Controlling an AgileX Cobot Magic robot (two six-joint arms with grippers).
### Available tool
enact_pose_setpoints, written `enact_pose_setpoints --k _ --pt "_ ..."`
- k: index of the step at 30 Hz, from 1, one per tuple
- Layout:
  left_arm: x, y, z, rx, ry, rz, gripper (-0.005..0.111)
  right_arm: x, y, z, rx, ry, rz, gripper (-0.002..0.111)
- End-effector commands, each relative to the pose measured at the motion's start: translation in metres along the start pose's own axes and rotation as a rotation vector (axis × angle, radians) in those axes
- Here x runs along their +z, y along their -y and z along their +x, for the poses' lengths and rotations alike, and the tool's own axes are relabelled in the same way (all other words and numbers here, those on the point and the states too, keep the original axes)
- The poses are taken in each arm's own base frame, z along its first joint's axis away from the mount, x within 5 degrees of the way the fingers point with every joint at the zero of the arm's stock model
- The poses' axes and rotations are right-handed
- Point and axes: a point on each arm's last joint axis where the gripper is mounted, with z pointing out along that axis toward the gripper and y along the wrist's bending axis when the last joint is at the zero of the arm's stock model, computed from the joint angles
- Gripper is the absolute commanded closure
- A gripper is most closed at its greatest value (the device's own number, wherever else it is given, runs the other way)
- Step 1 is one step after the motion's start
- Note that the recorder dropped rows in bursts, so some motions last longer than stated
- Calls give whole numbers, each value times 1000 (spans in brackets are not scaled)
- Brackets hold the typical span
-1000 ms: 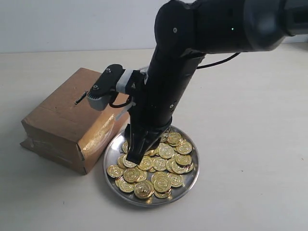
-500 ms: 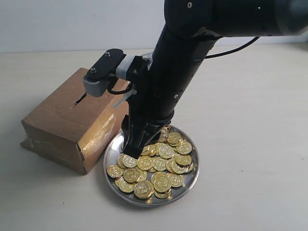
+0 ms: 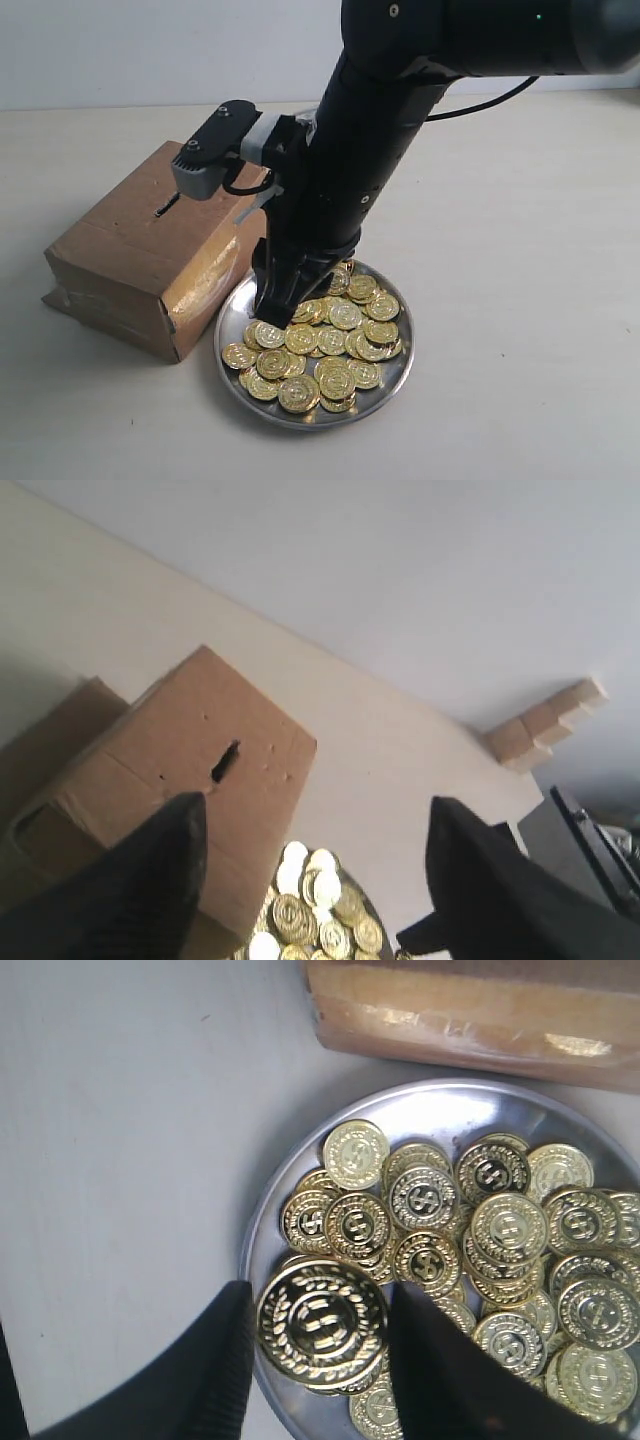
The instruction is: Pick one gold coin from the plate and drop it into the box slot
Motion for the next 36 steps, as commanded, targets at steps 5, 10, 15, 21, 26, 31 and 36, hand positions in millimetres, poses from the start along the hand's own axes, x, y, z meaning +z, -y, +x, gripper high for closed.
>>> enact_pose_setpoints --k 5,10,15,21,26,31,36 --pt "61 7 -26 13 -303 123 52 -3 1 -3 -15 30 15 83" --pt "100 2 -35 -27 -493 203 52 -3 1 -4 -56 37 22 83" --pt "133 -16 -12 -125 -803 330 52 -3 4 -7 -108 71 54 83" --pt "163 -12 22 -138 -977 345 53 -4 5 -10 -118 98 63 83" --pt "181 -1 31 -148 -1026 361 53 -4 4 -10 -116 99 61 83" --pt "190 -5 35 -240 -1038 324 53 -4 6 -12 -114 119 77 83" --pt "200 -14 43 -331 -1054 296 53 -4 5 -14 -98 142 72 83"
